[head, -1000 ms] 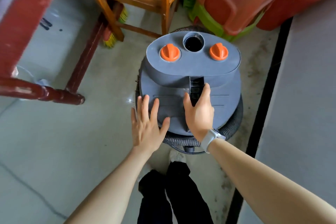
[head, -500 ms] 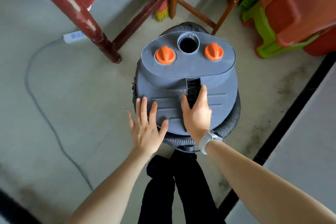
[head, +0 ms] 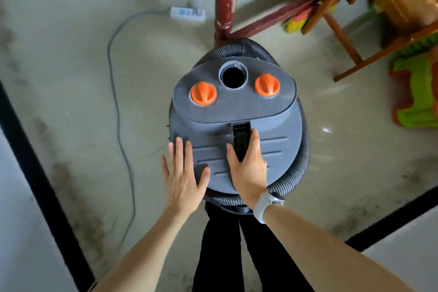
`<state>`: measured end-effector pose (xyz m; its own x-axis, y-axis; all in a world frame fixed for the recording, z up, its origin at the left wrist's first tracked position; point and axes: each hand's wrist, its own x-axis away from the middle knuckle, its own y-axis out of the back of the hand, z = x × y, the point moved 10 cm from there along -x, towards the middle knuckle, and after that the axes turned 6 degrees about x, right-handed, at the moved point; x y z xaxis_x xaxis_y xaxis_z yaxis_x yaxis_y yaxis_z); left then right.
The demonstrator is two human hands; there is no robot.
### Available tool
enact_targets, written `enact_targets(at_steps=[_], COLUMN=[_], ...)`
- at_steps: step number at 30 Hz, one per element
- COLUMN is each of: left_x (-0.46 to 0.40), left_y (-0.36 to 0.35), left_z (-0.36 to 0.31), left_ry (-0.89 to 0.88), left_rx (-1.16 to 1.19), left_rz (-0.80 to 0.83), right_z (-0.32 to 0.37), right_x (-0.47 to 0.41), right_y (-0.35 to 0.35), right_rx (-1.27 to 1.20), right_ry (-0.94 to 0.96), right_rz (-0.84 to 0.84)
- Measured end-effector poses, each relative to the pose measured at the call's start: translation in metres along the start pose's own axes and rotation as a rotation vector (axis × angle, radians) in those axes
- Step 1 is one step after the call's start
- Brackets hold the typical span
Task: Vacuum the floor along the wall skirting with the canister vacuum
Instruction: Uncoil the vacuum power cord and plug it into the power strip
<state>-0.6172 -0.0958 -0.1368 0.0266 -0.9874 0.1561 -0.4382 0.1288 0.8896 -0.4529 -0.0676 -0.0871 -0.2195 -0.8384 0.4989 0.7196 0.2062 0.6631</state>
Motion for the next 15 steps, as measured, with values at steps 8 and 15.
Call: enact_targets(at_steps=[8,15], left_x=[0.014,-0.023], left_y=[0.032,0.062], left_z=[0.079,0.138], left_ry=[0.152,0.255], left_rx=[0.081,0.158], left_rz=[-0.117,-0.172], right_z=[0.08,0.168], right_x=[0.0,-0.025], right_y=[-0.066,-0.108], right_rx=[0.16,0.222], right_ry=[0.231,0.426], right_rz=[0.137,0.118])
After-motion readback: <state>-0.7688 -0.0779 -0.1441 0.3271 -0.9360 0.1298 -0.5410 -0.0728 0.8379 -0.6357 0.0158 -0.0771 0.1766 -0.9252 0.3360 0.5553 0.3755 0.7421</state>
